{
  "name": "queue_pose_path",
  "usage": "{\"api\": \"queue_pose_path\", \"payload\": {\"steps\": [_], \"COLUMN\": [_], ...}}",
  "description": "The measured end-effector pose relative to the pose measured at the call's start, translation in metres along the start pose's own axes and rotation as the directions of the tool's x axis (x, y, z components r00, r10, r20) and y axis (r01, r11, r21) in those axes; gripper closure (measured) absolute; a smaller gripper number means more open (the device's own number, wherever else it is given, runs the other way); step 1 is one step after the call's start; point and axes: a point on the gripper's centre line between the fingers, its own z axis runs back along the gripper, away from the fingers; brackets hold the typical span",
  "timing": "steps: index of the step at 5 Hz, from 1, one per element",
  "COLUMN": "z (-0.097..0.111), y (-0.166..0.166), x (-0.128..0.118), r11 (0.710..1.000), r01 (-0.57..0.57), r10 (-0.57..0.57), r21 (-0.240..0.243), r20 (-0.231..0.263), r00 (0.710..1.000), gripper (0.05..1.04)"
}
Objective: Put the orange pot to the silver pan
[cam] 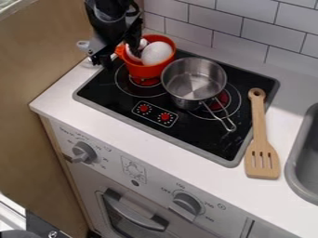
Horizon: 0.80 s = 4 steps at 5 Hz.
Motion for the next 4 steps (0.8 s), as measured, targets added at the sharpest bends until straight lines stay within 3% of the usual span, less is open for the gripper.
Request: {"api": "queue_pose_path", "payload": {"steps": [4], "z": [-0.013], "y": [0.0091], "x": [-0.01], "r11": [0.999], "r01": [-0.005], "r10": [0.006], "r21": [-0.04], "r20": [0.03], "r00": [1.0], "gripper": [0.083]}}
